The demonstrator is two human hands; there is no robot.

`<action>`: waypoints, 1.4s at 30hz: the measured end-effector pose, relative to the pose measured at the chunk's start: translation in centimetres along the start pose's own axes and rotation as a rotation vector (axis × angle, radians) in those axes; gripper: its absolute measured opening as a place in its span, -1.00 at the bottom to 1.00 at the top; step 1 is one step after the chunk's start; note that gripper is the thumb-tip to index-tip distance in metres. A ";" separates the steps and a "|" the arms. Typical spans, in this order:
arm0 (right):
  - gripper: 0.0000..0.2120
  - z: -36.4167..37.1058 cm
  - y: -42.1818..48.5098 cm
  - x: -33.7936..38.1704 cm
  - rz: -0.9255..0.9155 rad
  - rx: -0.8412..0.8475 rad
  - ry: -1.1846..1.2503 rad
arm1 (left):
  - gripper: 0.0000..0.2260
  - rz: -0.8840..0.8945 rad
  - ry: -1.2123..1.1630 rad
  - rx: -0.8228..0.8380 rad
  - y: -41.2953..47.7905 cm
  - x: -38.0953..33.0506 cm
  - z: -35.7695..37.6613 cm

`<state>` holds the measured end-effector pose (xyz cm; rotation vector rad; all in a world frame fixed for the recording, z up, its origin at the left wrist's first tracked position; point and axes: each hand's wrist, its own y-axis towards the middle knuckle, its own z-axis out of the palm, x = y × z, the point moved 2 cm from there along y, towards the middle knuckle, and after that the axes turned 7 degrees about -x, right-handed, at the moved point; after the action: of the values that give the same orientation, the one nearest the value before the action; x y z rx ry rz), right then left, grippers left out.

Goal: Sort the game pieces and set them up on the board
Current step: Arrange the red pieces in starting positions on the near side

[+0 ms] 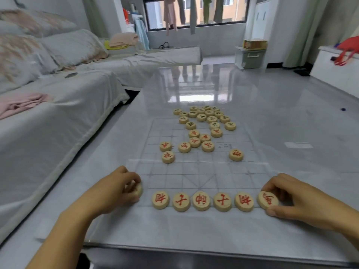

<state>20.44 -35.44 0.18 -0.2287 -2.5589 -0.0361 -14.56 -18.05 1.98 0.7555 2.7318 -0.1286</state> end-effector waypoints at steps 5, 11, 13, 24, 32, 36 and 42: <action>-0.23 0.3 0.2 -0.1 -0.034 -0.024 -0.003 | -0.60 -0.107 -0.139 0.153 -0.6 0.9 -0.5; -0.20 0.4 0.2 0.1 -0.027 -0.016 -0.010 | -0.68 -0.001 -0.148 0.199 -1.2 0.7 -0.6; -0.21 0.4 0.1 0.1 -0.027 -0.014 -0.005 | -0.70 -0.009 -0.158 0.198 -1.1 0.6 -0.4; -0.22 0.4 0.1 0.3 -0.024 -0.010 0.011 | -0.71 0.004 -0.166 0.207 -1.1 0.7 -0.2; -0.21 0.4 -0.1 0.3 -0.008 0.005 0.038 | -0.70 0.005 -0.162 0.223 -0.9 0.7 0.0; -0.21 0.3 0.0 0.5 -0.004 0.023 0.046 | -0.68 -0.025 -0.184 0.254 -0.8 0.9 0.1; -0.23 -0.4 0.6 0.0 0.065 0.067 0.164 | -0.81 -0.097 -0.258 0.110 0.5 2.0 -0.9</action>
<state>20.79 -34.93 0.53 -0.2709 -2.3842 0.0535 -16.14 -16.48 2.17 0.5884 2.5305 -0.3733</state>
